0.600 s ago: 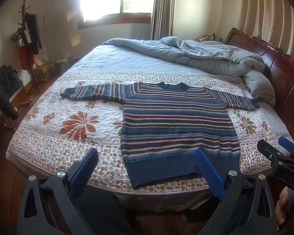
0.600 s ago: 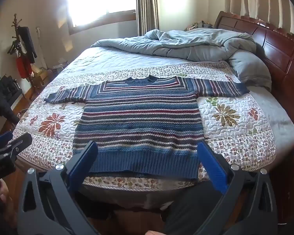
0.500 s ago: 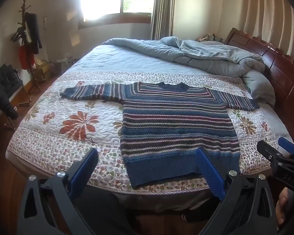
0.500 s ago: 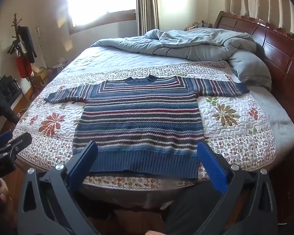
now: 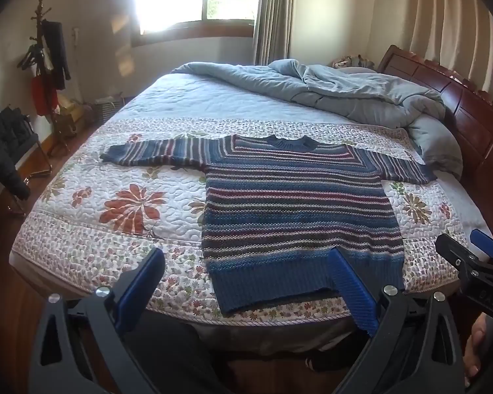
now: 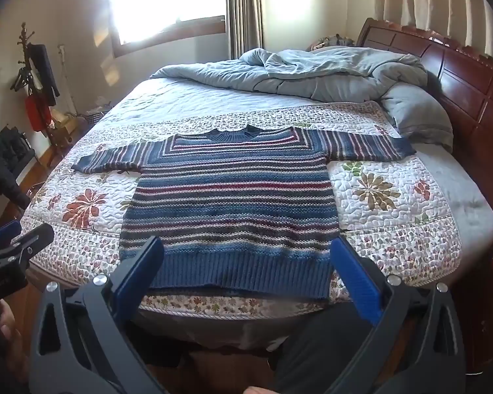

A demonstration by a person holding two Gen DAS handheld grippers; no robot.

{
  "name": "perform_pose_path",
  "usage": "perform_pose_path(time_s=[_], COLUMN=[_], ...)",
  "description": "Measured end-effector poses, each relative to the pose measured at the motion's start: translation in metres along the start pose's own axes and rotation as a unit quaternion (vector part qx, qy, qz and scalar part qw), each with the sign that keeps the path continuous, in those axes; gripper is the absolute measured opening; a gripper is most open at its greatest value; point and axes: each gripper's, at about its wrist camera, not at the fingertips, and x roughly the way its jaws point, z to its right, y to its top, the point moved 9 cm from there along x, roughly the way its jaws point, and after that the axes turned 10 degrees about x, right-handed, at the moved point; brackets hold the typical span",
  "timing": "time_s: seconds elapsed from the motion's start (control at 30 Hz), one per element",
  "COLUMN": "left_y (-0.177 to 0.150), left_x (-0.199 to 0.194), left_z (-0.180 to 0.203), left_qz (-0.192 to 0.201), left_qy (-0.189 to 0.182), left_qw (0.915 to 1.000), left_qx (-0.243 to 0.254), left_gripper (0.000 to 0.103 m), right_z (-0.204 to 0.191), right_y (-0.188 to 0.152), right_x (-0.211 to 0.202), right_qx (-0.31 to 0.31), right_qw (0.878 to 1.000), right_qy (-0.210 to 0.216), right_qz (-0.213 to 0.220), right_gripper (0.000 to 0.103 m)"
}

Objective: Fold small clothes

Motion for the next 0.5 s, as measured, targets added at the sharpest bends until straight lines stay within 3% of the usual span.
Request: perform_pose_path(time_s=[0.5], left_y=[0.0014], left_x=[0.0043], left_z=[0.0091], left_qz=[-0.006], left_qy=[-0.001], left_qw=[1.0000], left_qx=[0.007], left_gripper=[0.099], right_z=[0.0030], right_y=[0.0011], right_x=[0.0004], right_qx=[0.000], right_qw=[1.000], right_qy=[-0.002], right_qz=[0.001], right_gripper=[0.101])
